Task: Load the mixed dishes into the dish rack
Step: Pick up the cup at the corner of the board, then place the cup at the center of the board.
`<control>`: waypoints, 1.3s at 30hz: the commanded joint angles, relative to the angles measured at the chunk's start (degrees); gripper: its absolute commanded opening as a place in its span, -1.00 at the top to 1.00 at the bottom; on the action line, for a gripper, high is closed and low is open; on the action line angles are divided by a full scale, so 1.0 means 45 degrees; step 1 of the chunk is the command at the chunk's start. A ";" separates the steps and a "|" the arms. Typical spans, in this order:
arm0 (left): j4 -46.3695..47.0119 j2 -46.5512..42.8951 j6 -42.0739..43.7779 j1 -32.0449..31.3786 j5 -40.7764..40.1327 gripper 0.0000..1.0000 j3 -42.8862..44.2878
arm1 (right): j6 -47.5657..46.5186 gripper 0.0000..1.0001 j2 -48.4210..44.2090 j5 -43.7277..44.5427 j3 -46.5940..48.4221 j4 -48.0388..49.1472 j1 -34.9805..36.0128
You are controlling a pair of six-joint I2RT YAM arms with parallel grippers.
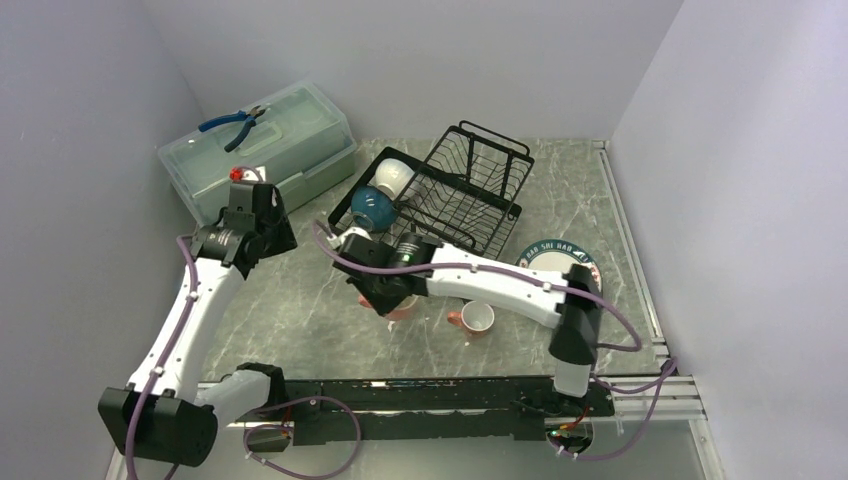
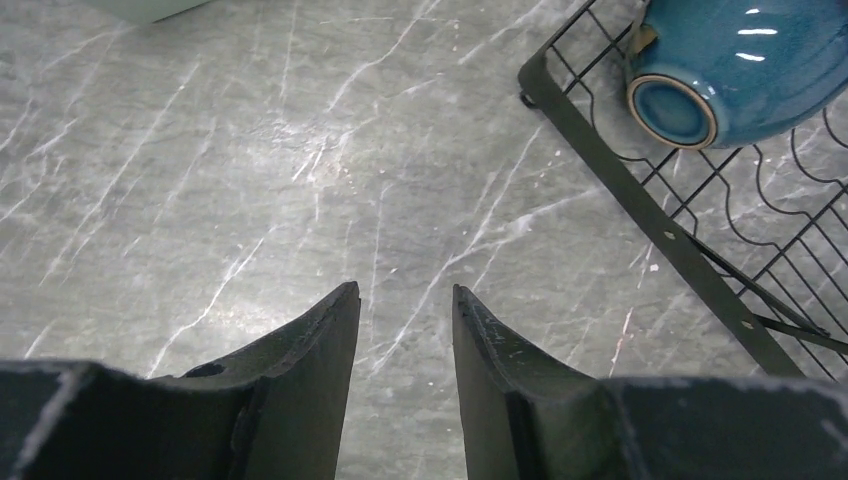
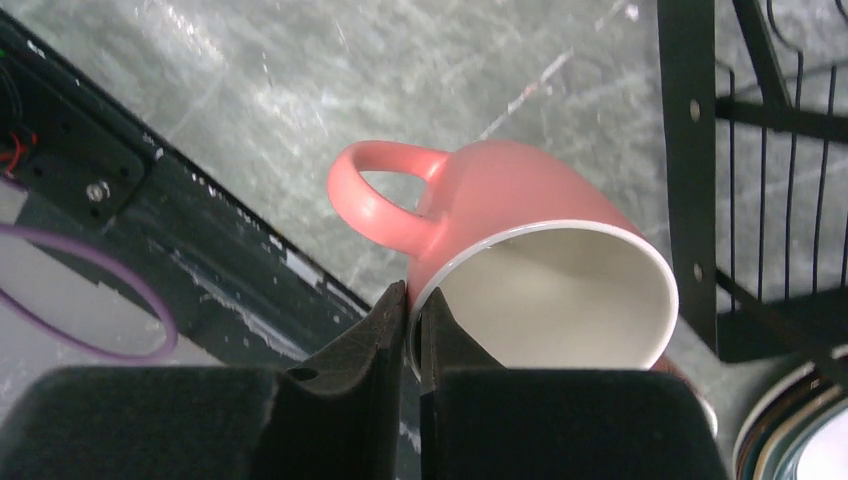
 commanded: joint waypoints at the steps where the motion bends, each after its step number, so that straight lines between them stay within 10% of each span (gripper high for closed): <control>1: -0.0104 -0.0955 -0.0140 -0.0023 -0.1156 0.10 -0.0373 | -0.1145 1.00 0.1125 -0.0197 0.2073 0.0559 -0.0290; 39: -0.0805 -0.2365 -0.0510 -0.0043 -0.2992 0.06 -0.0932 | -0.1228 0.95 0.5786 -0.0507 0.5977 0.1560 -0.1662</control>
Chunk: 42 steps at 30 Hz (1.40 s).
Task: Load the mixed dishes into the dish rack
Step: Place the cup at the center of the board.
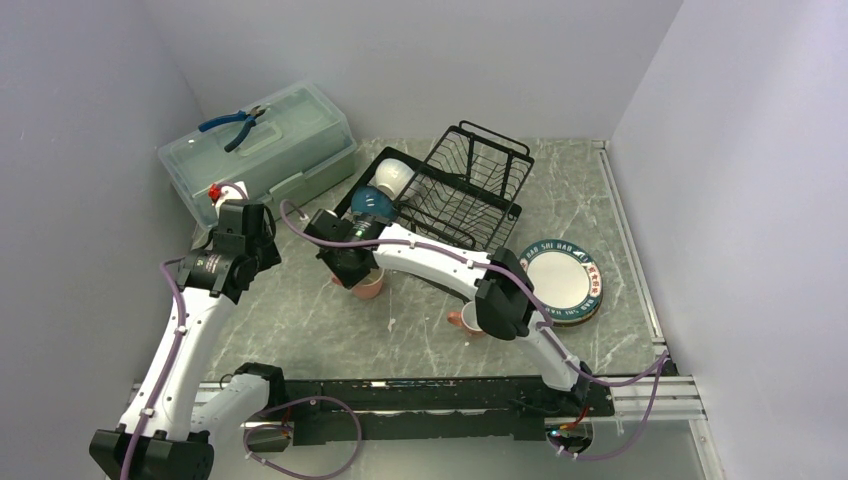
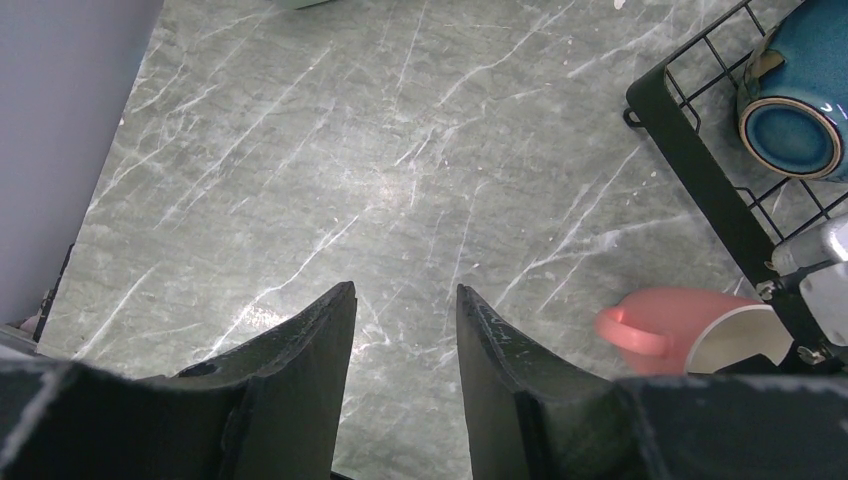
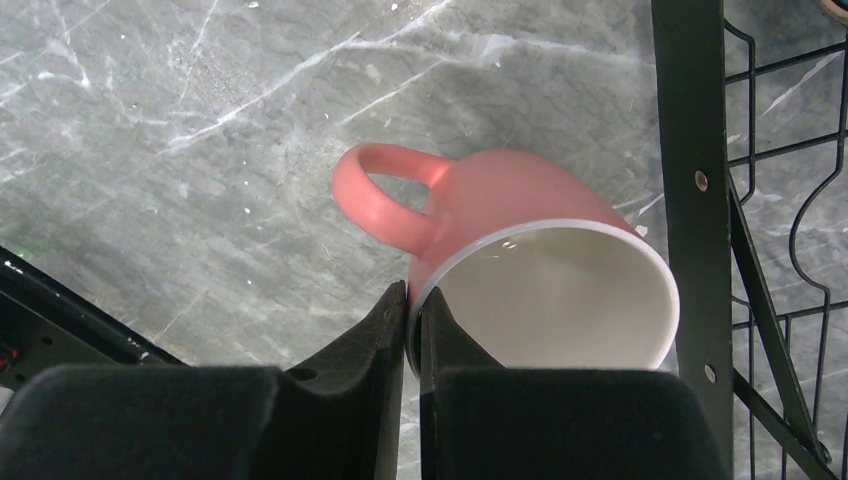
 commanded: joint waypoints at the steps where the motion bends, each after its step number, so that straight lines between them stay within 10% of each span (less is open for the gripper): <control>1: 0.0256 -0.0228 -0.0189 -0.0043 -0.0381 0.05 0.0025 | -0.0083 0.86 -0.0161 0.0298 0.0776 0.0668 -0.0045; 14: 0.0316 -0.0209 -0.0189 -0.0062 -0.0417 0.04 0.0037 | 0.0135 0.19 -0.0982 0.0564 0.1000 0.0426 -0.0030; 42: 0.0584 0.0428 0.0026 -0.0062 0.0299 0.04 -0.0002 | 0.1349 0.04 -1.1526 0.1027 -0.9608 0.0238 0.0363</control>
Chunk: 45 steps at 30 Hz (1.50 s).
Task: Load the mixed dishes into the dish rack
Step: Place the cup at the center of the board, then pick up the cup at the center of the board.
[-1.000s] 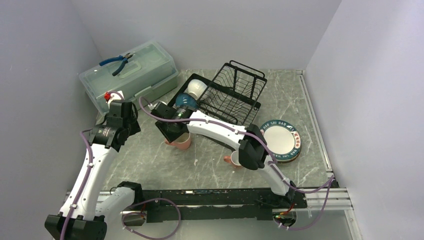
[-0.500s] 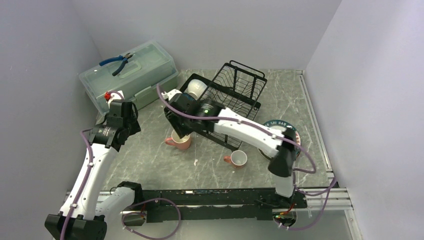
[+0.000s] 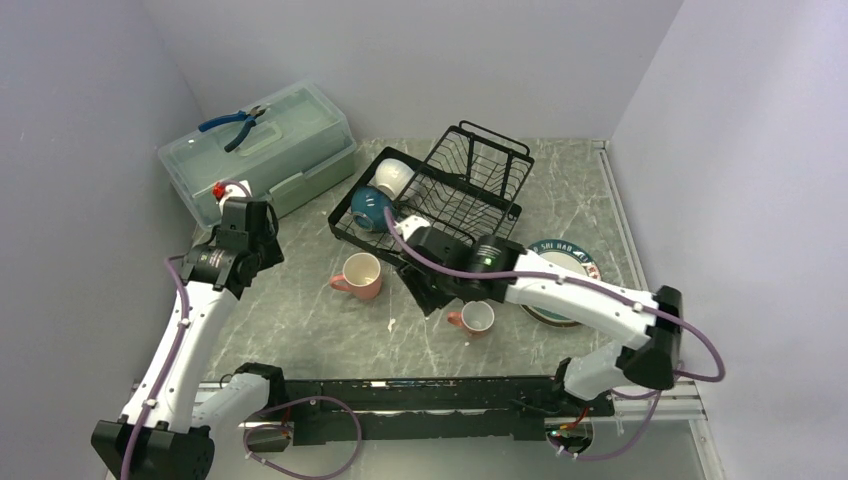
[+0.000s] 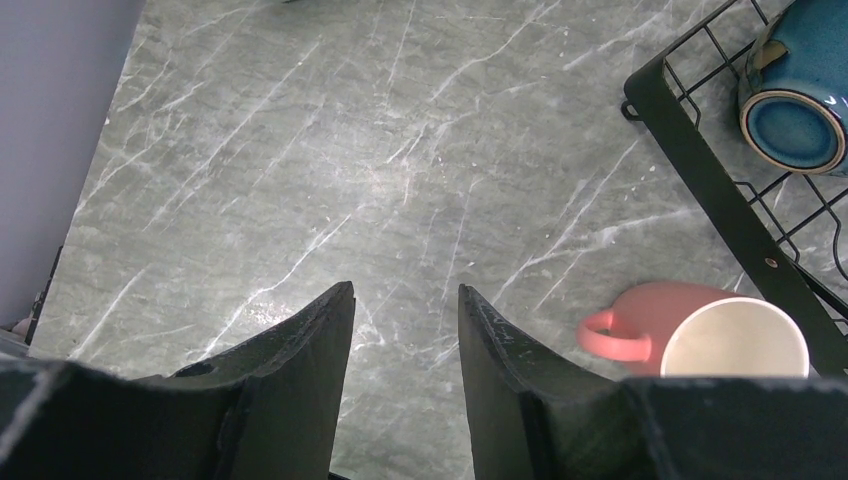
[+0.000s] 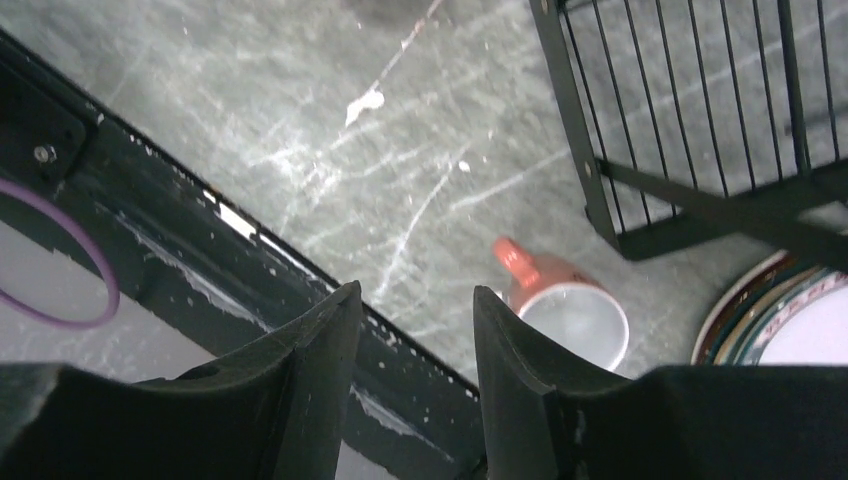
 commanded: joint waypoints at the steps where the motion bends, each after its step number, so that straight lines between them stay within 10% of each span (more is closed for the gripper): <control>1: 0.0465 0.0093 0.0016 -0.0052 0.0152 0.04 -0.0002 | 0.0751 0.04 -0.1843 -0.0022 -0.1146 0.0109 0.0064; 34: 0.0489 0.0096 0.0055 -0.0131 0.0158 0.04 -0.0002 | 0.1964 0.03 -0.1586 0.0965 -0.5797 0.1693 -0.0081; 45: 0.0465 0.0175 0.0045 -0.0131 0.0165 0.04 0.0018 | 0.1599 0.36 -0.1403 0.0768 -0.6301 0.2345 -0.0443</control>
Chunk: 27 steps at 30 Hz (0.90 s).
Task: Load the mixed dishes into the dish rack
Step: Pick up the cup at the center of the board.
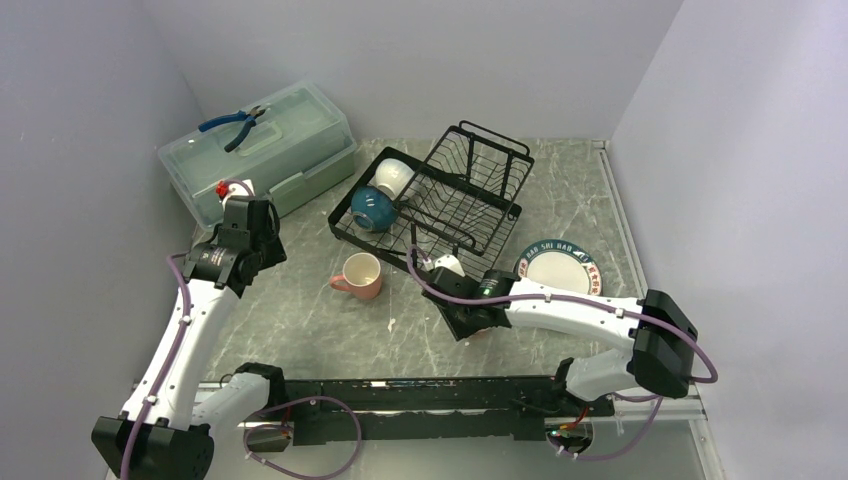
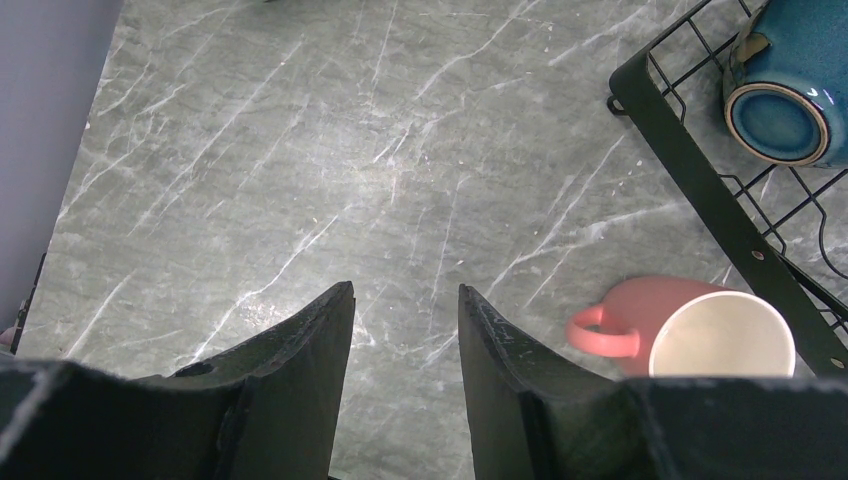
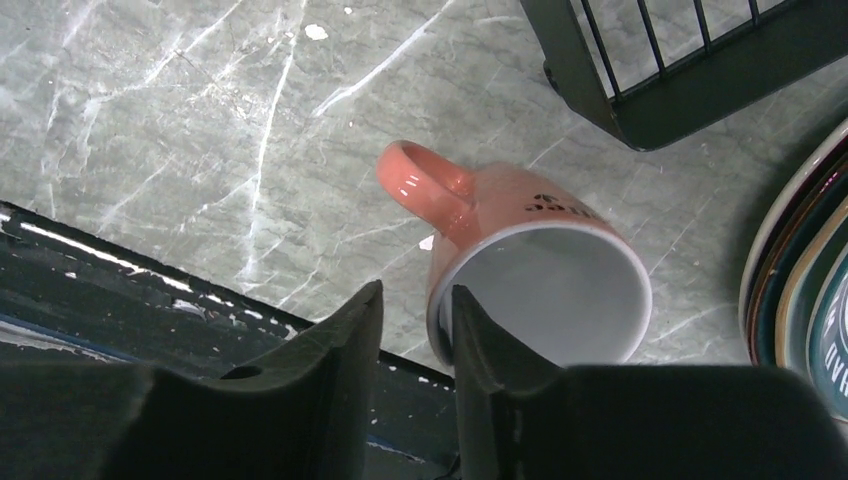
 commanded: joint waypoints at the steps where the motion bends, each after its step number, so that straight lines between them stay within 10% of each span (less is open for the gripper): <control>1: 0.0296 0.0004 0.0022 -0.0048 -0.0111 0.04 0.0023 | -0.0256 0.42 0.0071 0.0052 -0.0060 0.0648 -0.0107; 7: 0.0272 -0.0052 0.0021 -0.0048 -0.0157 0.04 0.0014 | -0.0510 1.00 0.0272 -0.0119 0.0172 0.0721 -0.0138; 27: 0.0335 -0.0096 0.0060 -0.0146 -0.0203 0.02 -0.0007 | -0.1392 1.00 0.2818 -0.1153 0.4800 0.0669 0.0018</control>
